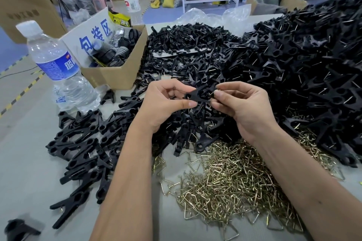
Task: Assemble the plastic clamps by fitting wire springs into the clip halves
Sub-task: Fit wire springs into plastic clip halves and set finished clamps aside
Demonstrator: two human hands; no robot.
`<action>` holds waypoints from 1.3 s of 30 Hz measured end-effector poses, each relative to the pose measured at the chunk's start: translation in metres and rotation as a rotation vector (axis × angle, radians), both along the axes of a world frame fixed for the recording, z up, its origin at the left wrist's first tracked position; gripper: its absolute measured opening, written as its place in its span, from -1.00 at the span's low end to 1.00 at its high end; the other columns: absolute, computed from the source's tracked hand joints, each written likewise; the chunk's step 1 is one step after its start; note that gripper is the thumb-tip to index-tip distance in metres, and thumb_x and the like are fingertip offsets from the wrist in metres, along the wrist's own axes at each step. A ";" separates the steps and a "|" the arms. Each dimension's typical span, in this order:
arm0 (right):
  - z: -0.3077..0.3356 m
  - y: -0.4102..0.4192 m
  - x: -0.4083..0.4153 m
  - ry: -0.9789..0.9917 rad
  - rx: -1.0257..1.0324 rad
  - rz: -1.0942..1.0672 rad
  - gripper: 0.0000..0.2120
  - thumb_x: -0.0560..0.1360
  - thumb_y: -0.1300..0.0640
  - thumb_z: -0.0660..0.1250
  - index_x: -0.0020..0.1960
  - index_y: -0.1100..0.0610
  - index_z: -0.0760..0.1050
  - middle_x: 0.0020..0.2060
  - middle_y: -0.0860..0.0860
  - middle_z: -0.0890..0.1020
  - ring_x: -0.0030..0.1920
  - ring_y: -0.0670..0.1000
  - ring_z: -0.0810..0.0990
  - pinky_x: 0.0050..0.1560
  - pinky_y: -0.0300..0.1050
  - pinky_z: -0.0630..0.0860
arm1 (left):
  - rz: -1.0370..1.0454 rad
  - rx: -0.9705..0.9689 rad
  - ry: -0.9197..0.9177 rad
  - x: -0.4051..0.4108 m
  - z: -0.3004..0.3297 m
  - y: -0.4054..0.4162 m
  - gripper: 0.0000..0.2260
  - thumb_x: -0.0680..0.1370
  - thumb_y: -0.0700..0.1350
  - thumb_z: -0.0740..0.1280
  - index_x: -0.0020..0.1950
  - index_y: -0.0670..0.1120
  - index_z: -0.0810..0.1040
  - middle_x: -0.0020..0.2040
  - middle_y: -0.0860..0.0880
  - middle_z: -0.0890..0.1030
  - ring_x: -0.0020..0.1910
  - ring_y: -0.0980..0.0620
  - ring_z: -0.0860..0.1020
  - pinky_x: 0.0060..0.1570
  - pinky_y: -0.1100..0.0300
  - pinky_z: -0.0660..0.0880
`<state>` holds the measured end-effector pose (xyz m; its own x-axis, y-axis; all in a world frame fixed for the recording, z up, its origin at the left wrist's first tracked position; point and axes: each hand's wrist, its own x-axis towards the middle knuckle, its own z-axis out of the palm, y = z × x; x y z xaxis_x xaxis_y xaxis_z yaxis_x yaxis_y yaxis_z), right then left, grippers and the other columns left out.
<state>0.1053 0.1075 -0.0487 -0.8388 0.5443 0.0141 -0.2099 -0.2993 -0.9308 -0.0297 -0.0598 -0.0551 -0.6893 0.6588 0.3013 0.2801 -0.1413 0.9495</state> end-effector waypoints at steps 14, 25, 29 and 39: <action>-0.004 -0.003 -0.002 -0.055 0.235 -0.092 -0.90 0.38 0.24 0.64 -0.19 0.13 0.74 -0.28 0.13 0.74 -0.30 0.03 0.70 -0.25 -0.22 0.61 | -0.046 -0.072 0.047 0.002 -0.001 0.003 -0.71 0.30 -0.31 0.64 -0.08 0.00 0.77 -0.26 0.15 0.67 -0.25 0.16 0.54 -0.14 0.32 0.53; -0.004 -0.006 -0.002 -0.087 0.059 -0.077 -0.91 0.37 0.23 0.63 -0.23 0.11 0.74 -0.23 0.14 0.75 -0.27 0.00 0.69 -0.23 -0.21 0.61 | -0.045 -0.047 0.046 0.003 -0.002 0.007 -0.71 0.30 -0.29 0.65 -0.05 -0.01 0.77 -0.25 0.15 0.64 -0.24 0.16 0.53 -0.14 0.33 0.51; -0.005 -0.004 -0.002 -0.040 0.094 -0.070 -0.91 0.36 0.23 0.63 -0.21 0.13 0.73 -0.26 0.14 0.73 -0.32 -0.01 0.66 -0.31 -0.26 0.55 | -0.046 -0.042 0.051 0.002 -0.003 0.006 -0.71 0.30 -0.27 0.65 -0.06 0.01 0.77 -0.24 0.14 0.63 -0.23 0.16 0.53 -0.14 0.33 0.52; -0.009 -0.004 0.000 -0.008 0.388 -0.244 -0.86 0.38 0.17 0.66 -0.23 0.08 0.70 -0.30 0.04 0.74 -0.29 0.02 0.71 -0.20 -0.11 0.66 | -0.019 -0.059 0.073 0.009 -0.001 0.015 -0.74 0.34 -0.31 0.63 0.00 -0.16 0.74 -0.26 0.15 0.60 -0.23 0.09 0.47 -0.18 0.27 0.46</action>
<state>0.1048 0.1031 -0.0581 -0.6876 0.6818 0.2499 -0.2228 0.1294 -0.9662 -0.0209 -0.0448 -0.0566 -0.6538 0.6899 0.3106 0.3466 -0.0918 0.9335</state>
